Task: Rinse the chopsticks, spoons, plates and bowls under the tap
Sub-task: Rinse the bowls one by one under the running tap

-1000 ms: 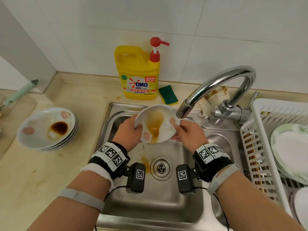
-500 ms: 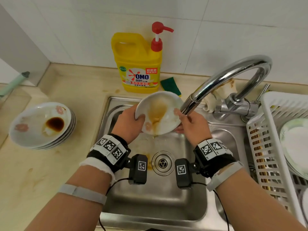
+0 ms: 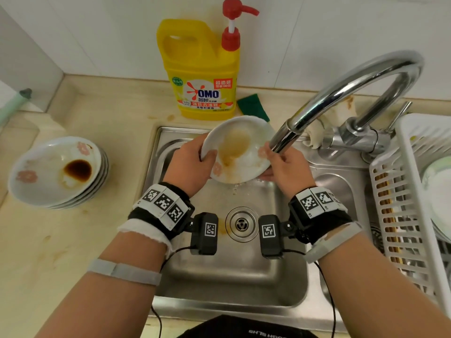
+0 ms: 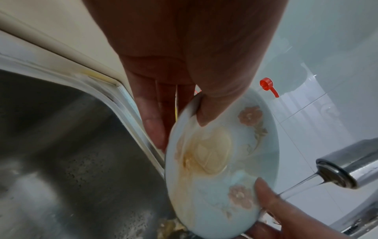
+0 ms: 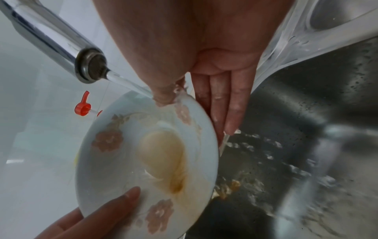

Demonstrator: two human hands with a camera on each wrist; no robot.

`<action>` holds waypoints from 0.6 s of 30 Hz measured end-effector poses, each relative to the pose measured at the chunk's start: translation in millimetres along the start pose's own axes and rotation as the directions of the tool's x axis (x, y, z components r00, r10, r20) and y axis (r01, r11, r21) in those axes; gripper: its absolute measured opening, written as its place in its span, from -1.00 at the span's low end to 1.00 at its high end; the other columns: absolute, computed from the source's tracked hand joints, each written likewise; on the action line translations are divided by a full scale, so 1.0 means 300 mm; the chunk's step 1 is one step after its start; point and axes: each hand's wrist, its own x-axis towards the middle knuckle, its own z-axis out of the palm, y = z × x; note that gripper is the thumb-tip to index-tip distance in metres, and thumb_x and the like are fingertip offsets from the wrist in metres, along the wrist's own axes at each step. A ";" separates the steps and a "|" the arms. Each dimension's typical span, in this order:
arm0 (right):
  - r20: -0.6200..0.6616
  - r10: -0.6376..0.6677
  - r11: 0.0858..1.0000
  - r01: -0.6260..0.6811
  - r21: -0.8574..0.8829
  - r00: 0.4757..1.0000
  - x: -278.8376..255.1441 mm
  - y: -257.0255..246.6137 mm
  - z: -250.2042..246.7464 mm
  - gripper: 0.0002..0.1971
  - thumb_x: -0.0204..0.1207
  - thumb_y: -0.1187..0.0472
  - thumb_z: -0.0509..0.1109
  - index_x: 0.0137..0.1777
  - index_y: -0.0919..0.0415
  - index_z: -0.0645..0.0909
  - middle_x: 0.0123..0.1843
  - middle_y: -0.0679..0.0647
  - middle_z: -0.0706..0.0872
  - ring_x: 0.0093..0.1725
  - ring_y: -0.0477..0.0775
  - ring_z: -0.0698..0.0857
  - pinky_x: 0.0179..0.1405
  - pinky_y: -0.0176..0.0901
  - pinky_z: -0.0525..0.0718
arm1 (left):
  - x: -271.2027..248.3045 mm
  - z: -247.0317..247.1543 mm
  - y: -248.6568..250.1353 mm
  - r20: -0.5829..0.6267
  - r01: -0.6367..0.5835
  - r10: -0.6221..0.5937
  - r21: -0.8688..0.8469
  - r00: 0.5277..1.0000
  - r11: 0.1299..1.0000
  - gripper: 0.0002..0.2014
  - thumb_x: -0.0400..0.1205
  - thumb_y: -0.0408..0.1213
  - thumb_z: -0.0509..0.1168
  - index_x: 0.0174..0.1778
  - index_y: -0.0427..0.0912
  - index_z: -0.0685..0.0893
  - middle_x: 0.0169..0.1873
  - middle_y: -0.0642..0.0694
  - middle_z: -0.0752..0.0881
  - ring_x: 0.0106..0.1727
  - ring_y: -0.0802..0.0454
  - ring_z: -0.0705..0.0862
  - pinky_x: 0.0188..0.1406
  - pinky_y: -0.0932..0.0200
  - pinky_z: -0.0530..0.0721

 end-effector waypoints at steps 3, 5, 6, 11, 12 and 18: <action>-0.022 -0.035 0.989 0.031 -0.142 0.999 0.016 0.028 0.005 -0.79 0.71 0.00 0.23 -0.02 -0.09 0.69 0.02 0.09 0.82 -0.02 0.19 0.84 -0.02 0.26 0.85 | -0.002 0.004 0.004 -0.011 -0.003 0.004 0.056 1.000 0.998 -0.76 0.76 -0.22 0.28 0.34 -0.03 0.66 -0.24 0.30 0.60 -0.23 0.39 0.58 -0.35 0.61 0.48; 0.001 -0.025 0.990 0.025 -0.141 1.000 0.018 0.036 0.007 -0.78 0.70 0.02 0.23 0.08 -0.02 0.71 0.04 0.12 0.81 0.00 0.20 0.84 -0.01 0.24 0.85 | 0.000 0.005 0.004 -0.009 0.013 -0.012 0.046 1.000 0.999 -0.91 0.76 -0.20 0.28 0.13 0.01 0.66 -0.29 0.22 0.64 -0.29 0.36 0.60 -0.40 0.60 0.46; 0.017 -0.011 0.993 0.013 -0.119 1.000 0.019 0.041 0.006 -0.78 0.71 0.07 0.25 0.13 0.06 0.72 0.06 0.16 0.81 -0.01 0.20 0.84 -0.04 0.20 0.87 | 0.000 0.006 0.005 -0.014 0.018 -0.017 0.038 1.000 0.999 -0.95 0.76 -0.19 0.28 0.04 0.00 0.64 -0.30 0.17 0.66 -0.30 0.32 0.62 -0.40 0.56 0.48; 0.085 0.017 1.000 -0.019 0.017 0.996 0.002 0.041 0.008 -0.78 0.76 0.22 0.33 0.34 0.22 0.62 0.15 0.21 0.81 0.05 0.18 0.84 -0.11 0.06 0.88 | -0.015 0.018 -0.001 0.052 0.099 -0.094 -0.097 0.994 0.990 -0.85 0.75 -0.16 0.27 0.11 -0.11 0.69 -0.12 -0.08 0.79 -0.09 0.01 0.77 -0.02 -0.05 0.82; 0.099 0.017 0.999 -0.020 0.030 0.995 -0.003 0.038 0.011 -0.74 0.76 0.24 0.33 0.41 0.18 0.59 0.18 0.20 0.80 0.08 0.19 0.83 -0.12 0.05 0.88 | -0.020 0.020 -0.005 0.064 0.114 -0.107 -0.127 0.992 0.985 -0.84 0.75 -0.16 0.27 0.17 -0.09 0.68 -0.07 -0.07 0.79 -0.04 -0.01 0.77 0.04 -0.11 0.82; 0.141 0.021 0.974 -0.052 0.219 0.990 -0.036 0.016 0.034 -0.57 0.73 0.30 0.36 0.55 0.03 0.45 0.33 0.15 0.74 0.21 0.21 0.81 -0.04 0.18 0.87 | -0.056 0.043 -0.010 0.166 0.249 -0.191 -0.490 0.967 0.836 -0.61 0.73 -0.27 0.37 0.50 -0.08 0.57 0.23 -0.01 0.76 0.24 0.00 0.76 0.02 -0.01 0.85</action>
